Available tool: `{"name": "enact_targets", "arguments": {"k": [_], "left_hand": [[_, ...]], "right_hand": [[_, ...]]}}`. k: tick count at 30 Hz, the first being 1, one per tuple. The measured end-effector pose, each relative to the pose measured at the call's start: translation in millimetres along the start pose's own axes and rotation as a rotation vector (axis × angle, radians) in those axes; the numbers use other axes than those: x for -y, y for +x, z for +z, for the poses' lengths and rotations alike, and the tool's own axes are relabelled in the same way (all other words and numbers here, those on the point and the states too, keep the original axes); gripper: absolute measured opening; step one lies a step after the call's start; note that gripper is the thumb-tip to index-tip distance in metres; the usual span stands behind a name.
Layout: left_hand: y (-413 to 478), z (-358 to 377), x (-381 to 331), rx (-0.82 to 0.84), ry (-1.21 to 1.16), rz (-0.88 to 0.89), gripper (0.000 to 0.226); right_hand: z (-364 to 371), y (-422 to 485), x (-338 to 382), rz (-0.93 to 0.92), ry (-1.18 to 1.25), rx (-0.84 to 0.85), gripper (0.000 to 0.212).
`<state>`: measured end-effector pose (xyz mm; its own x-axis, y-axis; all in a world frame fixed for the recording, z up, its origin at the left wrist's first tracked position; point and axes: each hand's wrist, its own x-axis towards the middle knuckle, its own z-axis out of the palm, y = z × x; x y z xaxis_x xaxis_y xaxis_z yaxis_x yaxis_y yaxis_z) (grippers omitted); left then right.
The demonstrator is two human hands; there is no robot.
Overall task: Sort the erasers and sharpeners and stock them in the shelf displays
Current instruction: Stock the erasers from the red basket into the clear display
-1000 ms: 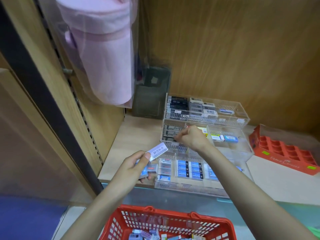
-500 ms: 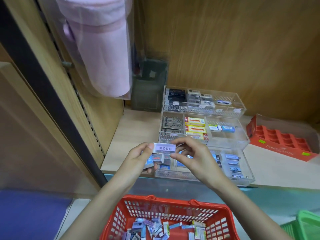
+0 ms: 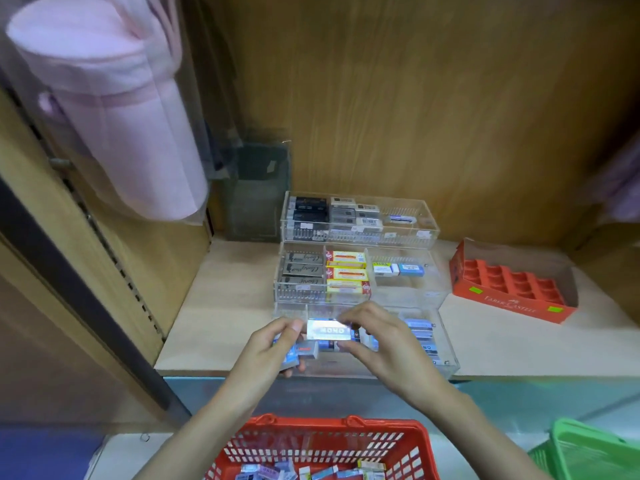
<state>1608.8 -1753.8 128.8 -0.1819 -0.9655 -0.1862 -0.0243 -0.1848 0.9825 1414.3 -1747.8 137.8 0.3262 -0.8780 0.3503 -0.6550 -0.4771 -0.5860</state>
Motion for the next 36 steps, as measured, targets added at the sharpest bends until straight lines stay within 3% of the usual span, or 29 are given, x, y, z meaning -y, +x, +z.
{"name": "enact_targets", "arguments": {"k": [5,8,10,12,20,28,32,36], "left_hand": [[9,24,1,0.019,0.008,-0.022,0.016],[15,41,7,0.043,0.033,-0.03,0.035],[18,47,17,0.01,0.036,-0.025,0.009],[20,49,26,-0.012,0.035,-0.042,0.017],[24,45,36,0.003,-0.029,-0.037,0.017],[20,48,37,0.028,-0.038,-0.011,0.017],[16,47,35,0.037,-0.055,-0.012,0.03],[12,45,31,0.025,-0.214,-0.065,0.014]], "right_hand": [[-29,-31,-42,0.171,-0.026,-0.133,0.02],[-48,-46,-67,0.315,-0.06,-0.254,0.026],[-60,-49,-81,0.359,-0.123,-0.297,0.028],[-69,-50,-92,0.371,-0.148,-0.316,0.029],[-67,-57,-111,0.421,-0.424,0.059,0.029],[-38,-56,-122,0.337,-0.545,-0.044,0.023],[-31,-49,-122,0.426,-0.559,-0.054,0.016],[-36,-44,-110,0.454,-0.521,-0.029,0.022]]}}
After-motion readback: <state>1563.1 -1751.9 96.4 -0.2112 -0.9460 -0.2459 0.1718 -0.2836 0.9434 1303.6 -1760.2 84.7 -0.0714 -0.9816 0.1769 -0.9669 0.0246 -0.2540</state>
